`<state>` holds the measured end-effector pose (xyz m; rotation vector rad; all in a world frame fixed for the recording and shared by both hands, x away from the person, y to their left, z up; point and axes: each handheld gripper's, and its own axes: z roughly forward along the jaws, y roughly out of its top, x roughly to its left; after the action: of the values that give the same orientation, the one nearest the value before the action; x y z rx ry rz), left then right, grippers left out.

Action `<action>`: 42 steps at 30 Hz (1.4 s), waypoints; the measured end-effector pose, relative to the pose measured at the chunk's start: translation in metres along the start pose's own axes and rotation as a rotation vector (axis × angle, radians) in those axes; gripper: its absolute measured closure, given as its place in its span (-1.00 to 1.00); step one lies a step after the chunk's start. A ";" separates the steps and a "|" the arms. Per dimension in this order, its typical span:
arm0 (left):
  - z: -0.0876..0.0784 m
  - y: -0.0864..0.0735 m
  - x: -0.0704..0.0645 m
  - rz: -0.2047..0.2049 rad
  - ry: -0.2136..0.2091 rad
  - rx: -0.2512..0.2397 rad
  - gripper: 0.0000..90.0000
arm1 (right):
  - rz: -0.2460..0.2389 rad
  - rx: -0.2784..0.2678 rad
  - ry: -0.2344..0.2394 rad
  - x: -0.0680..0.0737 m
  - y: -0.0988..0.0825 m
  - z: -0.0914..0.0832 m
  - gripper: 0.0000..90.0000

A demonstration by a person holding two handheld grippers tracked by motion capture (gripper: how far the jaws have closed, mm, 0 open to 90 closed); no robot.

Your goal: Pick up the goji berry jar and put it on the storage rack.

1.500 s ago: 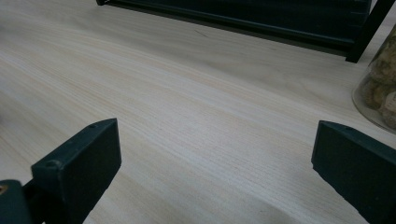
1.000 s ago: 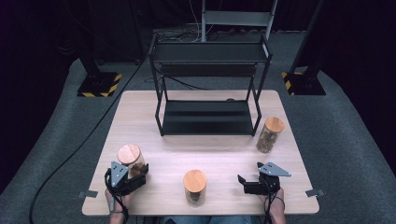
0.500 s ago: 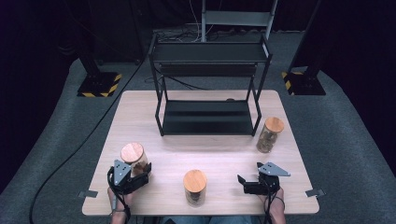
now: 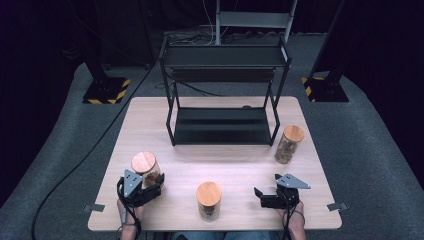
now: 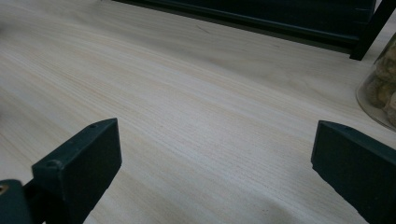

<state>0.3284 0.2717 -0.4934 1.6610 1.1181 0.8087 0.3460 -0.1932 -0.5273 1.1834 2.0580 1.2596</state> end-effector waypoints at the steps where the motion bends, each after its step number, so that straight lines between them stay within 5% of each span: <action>1: 0.000 0.001 -0.001 0.002 -0.002 -0.001 -0.44 | 0.000 -0.002 0.000 0.000 0.000 0.000 -0.98; 42: 0.016 0.016 -0.014 0.028 -0.045 -0.011 -0.44 | 0.000 0.007 0.002 0.000 0.000 0.001 -0.97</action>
<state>0.3423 0.2510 -0.4842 1.6811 1.0597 0.7908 0.3467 -0.1931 -0.5274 1.1851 2.0656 1.2555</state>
